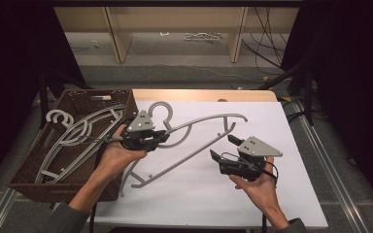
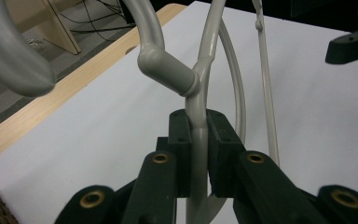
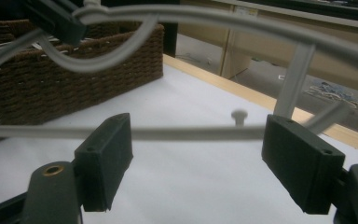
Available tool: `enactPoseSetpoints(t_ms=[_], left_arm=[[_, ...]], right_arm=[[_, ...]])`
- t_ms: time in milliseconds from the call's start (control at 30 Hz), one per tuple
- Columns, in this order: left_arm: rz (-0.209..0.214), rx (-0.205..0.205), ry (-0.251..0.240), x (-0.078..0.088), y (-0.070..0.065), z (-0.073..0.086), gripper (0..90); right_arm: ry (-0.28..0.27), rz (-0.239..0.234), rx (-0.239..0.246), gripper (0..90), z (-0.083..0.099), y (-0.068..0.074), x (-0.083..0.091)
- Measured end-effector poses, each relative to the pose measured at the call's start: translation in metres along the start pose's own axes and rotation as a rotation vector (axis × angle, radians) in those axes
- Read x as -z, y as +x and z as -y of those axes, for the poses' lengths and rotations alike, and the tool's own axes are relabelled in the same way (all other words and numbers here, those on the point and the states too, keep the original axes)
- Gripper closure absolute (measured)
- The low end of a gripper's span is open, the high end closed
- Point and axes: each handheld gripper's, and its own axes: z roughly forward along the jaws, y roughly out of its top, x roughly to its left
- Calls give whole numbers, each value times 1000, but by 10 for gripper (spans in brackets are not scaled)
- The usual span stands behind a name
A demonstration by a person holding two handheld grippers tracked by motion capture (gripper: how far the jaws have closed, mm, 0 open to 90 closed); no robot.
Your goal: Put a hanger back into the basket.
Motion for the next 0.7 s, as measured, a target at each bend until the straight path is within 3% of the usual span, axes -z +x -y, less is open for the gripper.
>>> enactPoseSetpoints(t_ms=[300, 467, 700], left_arm=[[15, 7, -12, 16, 4, -18, 813], [-27, -14, -13, 27, 11, -29, 813], [-50, 21, -31, 42, 30, -32, 813]], right_arm=[[2, -17, -11, 253, 8, 3, 4], [-21, -22, -2, 249, 12, 6, 5], [-14, -30, 2, 248, 15, 8, 7]])
